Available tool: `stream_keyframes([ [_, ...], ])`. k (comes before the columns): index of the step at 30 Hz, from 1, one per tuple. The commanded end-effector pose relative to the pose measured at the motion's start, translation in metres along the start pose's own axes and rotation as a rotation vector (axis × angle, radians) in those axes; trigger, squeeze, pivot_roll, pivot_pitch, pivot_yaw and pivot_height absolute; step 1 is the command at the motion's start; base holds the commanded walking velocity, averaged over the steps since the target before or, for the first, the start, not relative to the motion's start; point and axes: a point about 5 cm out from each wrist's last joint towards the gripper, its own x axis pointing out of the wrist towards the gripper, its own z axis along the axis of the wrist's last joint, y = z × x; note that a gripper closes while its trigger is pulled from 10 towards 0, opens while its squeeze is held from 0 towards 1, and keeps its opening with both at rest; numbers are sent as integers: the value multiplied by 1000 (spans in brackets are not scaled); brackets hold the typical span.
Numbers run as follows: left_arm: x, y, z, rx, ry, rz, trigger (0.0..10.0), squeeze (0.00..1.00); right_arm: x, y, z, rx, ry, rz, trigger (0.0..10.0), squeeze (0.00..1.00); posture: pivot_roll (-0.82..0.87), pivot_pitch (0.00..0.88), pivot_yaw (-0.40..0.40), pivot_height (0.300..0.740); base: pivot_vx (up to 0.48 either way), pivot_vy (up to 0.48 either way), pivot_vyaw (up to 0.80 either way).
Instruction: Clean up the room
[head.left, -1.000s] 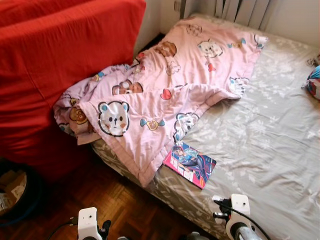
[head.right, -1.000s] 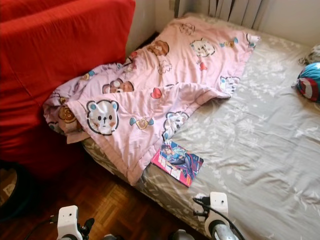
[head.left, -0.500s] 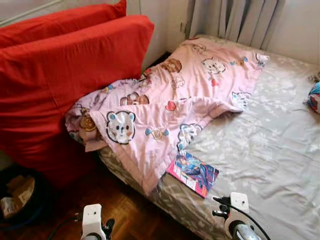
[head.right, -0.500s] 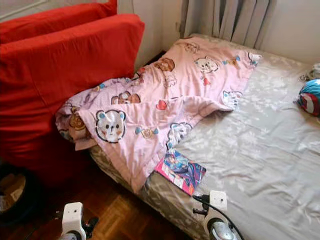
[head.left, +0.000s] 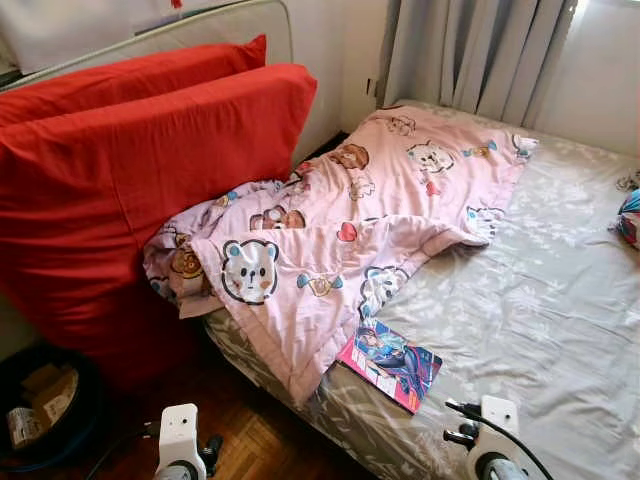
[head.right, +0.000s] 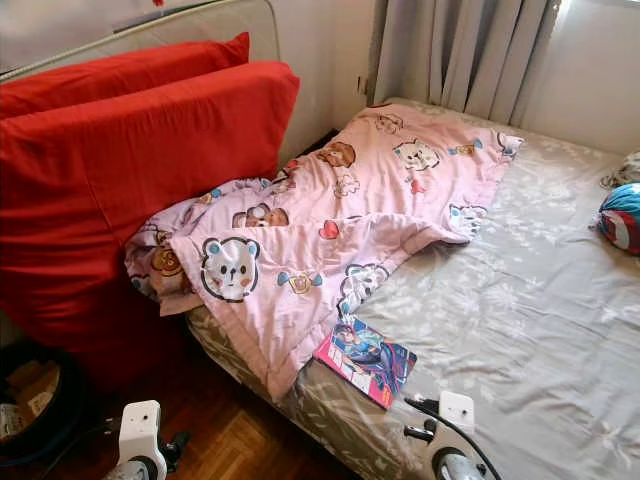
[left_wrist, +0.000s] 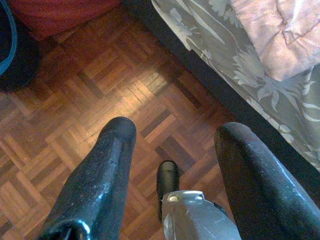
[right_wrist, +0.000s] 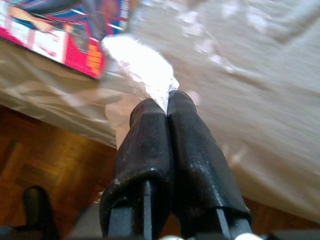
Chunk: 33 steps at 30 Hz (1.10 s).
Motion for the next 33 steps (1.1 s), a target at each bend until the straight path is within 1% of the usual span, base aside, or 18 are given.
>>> stream_keyframes([
  [1,-1,5,-5,4,34,17,10000,0,-2,-9,-6,17,23,-18,10000,0,-57,22,4,740,0,0,0],
  [2,-2,10,-7,-5,40,27,10000,0,-3,-12,-8,14,31,-26,10000,0,-68,19,7,740,0,0,0],
  [4,-4,15,-10,-7,49,36,10000,0,-4,-15,-11,24,39,-34,10000,0,-70,11,10,740,0,0,0],
  [5,-5,20,-14,-9,60,46,10000,0,-6,-19,-16,39,46,-45,10000,0,-69,7,15,740,0,0,0],
  [6,-5,20,-14,-9,60,46,10000,0,-6,-19,-16,39,46,-45,10000,0,-69,7,15,740,0,0,0],
  [8,-7,26,-17,-13,67,59,10000,0,-9,-25,-23,45,67,-57,10000,0,-57,3,24,740,0,0,0],
  [10,-8,28,-17,-15,67,63,10000,0,-10,-26,-26,44,74,-58,10000,0,-57,3,24,740,0,0,0],
  [14,-11,45,-16,-24,74,102,10000,0,-14,-35,-33,46,99,-81,10000,0,-55,0,40,740,0,0,0],
  [16,-11,47,-17,-28,75,105,10000,0,-15,-36,-34,47,102,-84,10000,0,-68,0,46,740,0,0,0],
  [17,-12,47,-19,-28,79,103,10000,0,-15,-30,-37,50,104,-82,10000,0,-74,3,42,740,0,0,0],
  [18,-12,47,-19,-28,79,103,10000,0,-15,-30,-37,50,104,-82,10000,0,-74,3,42,740,0,0,0],
  [20,-13,45,-22,-29,85,97,10000,0,-14,-16,-42,46,114,-73,10000,0,-73,12,29,740,0,0,0],
  [21,-13,45,-22,-29,85,97,10000,0,-14,-16,-42,46,114,-73,10000,0,-73,12,29,740,0,0,0],
  [23,-12,41,-24,-30,84,88,10000,0,-14,-10,-44,5,126,-56,10000,0,-60,14,17,740,0,0,0],
  [24,-12,40,-24,-37,83,89,10000,0,-14,-8,-44,-12,128,-45,10000,0,-50,4,11,740,0,0,0],
  [26,-12,37,-26,-43,83,88,10000,0,-13,-5,-43,-31,128,-30,10000,0,-33,11,1,740,0,0,0],
  [29,-14,34,-30,-36,86,82,10000,0,-11,-2,-39,-53,121,-17,10000,0,-33,10,-14,740,0,0,0],
  [33,-21,34,-47,-40,116,87,10000,0,-11,-9,-37,-67,113,-19,10000,0,-35,9,-31,740,0,0,0],
])
